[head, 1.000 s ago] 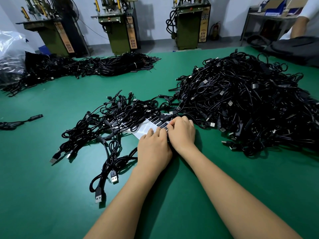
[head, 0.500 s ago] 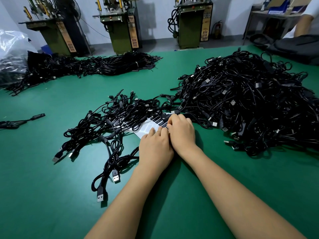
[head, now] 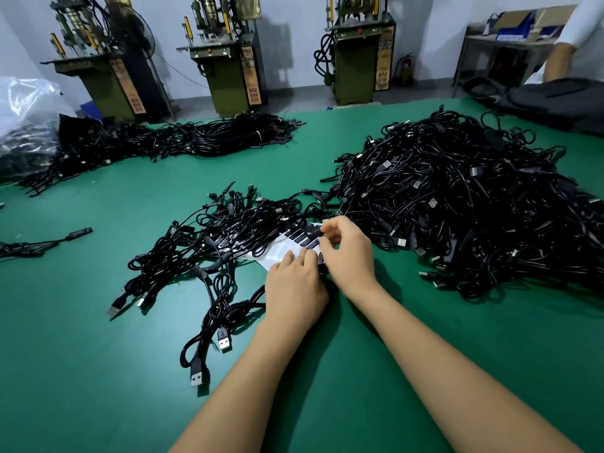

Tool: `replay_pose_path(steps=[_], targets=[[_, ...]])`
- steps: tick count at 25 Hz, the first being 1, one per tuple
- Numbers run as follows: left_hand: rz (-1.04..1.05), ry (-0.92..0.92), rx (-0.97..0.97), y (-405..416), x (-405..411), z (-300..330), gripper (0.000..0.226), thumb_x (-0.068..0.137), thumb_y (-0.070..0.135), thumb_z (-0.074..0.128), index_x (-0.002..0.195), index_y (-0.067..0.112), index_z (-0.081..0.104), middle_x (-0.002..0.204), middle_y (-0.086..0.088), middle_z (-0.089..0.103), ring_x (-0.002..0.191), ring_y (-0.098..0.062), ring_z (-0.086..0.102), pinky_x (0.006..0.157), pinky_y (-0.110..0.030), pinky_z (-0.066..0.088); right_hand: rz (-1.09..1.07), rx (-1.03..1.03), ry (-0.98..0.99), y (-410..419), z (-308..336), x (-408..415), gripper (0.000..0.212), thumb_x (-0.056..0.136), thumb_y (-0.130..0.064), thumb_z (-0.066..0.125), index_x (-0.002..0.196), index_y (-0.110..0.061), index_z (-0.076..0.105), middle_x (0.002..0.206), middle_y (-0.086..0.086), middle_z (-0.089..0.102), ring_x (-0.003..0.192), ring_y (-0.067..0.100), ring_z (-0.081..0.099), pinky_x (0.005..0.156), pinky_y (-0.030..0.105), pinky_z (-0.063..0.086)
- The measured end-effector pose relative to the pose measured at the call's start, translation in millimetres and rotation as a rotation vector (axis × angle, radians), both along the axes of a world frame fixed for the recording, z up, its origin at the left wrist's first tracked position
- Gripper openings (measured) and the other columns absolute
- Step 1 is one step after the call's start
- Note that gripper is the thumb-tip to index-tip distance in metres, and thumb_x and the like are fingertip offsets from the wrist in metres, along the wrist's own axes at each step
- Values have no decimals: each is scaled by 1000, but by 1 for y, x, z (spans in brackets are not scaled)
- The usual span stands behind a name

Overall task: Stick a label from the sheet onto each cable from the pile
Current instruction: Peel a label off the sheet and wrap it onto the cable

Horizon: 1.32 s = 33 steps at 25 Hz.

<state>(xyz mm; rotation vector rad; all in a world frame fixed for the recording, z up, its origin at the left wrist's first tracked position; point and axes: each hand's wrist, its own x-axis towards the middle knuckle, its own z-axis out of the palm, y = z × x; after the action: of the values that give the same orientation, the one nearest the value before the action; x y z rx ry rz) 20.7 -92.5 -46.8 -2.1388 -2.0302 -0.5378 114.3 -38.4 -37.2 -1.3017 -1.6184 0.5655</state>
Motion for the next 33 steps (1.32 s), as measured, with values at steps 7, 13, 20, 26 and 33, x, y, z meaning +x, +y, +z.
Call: replay_pose_path(steps=[7, 13, 20, 26, 33], targets=[[-77, -179, 288, -3, 4, 9, 14, 88, 0, 59, 74, 0, 55, 69, -16, 54, 59, -34, 48, 51, -40, 37, -87, -211, 379, -13, 4, 54, 17, 81, -2, 64, 86, -17, 61, 79, 4, 65, 76, 22, 62, 71, 41, 52], [-100, -825, -179, 3, 12, 11, 13, 98, 19, 50, 91, 17, 60, 78, 2, 61, 68, -12, 50, 62, -26, 39, -55, -180, 573, -24, -1, 69, 24, 77, 6, 70, 86, -14, 60, 75, 0, 62, 69, 7, 60, 73, 36, 54], [-118, -957, -297, 11, 5, 9, 17, 93, 6, 57, 95, 20, 66, 68, 9, 60, 57, -4, 53, 58, -18, 44, -5, -188, 584, -23, -6, 62, 26, 79, 7, 68, 83, -16, 57, 80, 3, 61, 79, 16, 60, 80, 35, 52], [-117, -943, -259, 12, 7, 4, 19, 91, 3, 58, 100, 16, 68, 73, 7, 65, 52, 0, 56, 55, -16, 48, 11, -169, 618, -23, -7, 59, 21, 81, 2, 68, 81, -15, 55, 77, 5, 63, 72, 14, 63, 74, 34, 55], [-121, -1077, -152, 10, 11, 0, 21, 89, 2, 62, 86, 21, 54, 84, -5, 69, 70, -17, 70, 65, -34, 56, 46, -175, 656, -22, -7, 51, 23, 79, -1, 73, 82, -17, 55, 75, -3, 65, 71, 5, 61, 67, 13, 47]])
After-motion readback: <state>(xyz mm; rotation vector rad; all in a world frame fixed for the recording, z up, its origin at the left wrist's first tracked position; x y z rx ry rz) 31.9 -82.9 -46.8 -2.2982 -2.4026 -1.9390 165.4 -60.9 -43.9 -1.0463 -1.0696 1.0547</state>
